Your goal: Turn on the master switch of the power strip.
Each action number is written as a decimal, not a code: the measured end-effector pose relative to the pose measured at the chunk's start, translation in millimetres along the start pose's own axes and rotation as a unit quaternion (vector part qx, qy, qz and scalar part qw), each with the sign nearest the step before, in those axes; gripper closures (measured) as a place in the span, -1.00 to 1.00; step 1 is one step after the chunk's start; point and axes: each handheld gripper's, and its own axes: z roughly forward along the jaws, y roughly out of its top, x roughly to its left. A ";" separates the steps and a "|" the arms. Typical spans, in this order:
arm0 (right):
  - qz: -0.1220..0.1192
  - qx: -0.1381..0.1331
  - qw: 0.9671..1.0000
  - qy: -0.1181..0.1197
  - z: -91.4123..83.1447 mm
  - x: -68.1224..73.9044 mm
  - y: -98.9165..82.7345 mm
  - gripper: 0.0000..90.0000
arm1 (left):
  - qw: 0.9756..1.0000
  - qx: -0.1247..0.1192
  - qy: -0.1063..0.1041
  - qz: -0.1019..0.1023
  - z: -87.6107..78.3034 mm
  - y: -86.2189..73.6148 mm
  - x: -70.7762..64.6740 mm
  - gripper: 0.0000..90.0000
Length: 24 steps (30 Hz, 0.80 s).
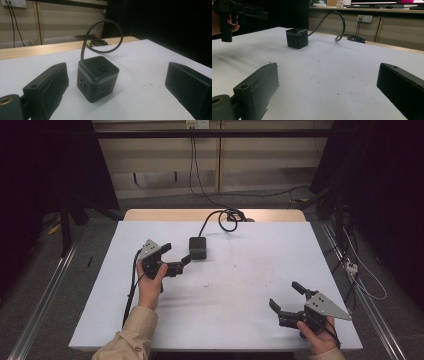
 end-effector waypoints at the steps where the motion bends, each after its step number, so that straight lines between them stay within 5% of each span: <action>1: -0.001 0.000 1.000 0.000 -0.1 -0.1 0.0 -0.92 | 1.000 0.001 -0.003 -0.004 0.7 0.0 0.2 -0.90; 24: 0.000 0.000 1.000 0.000 -0.2 -0.6 -0.2 -0.92 | 1.000 0.002 0.008 0.000 12.7 5.0 4.5 -0.91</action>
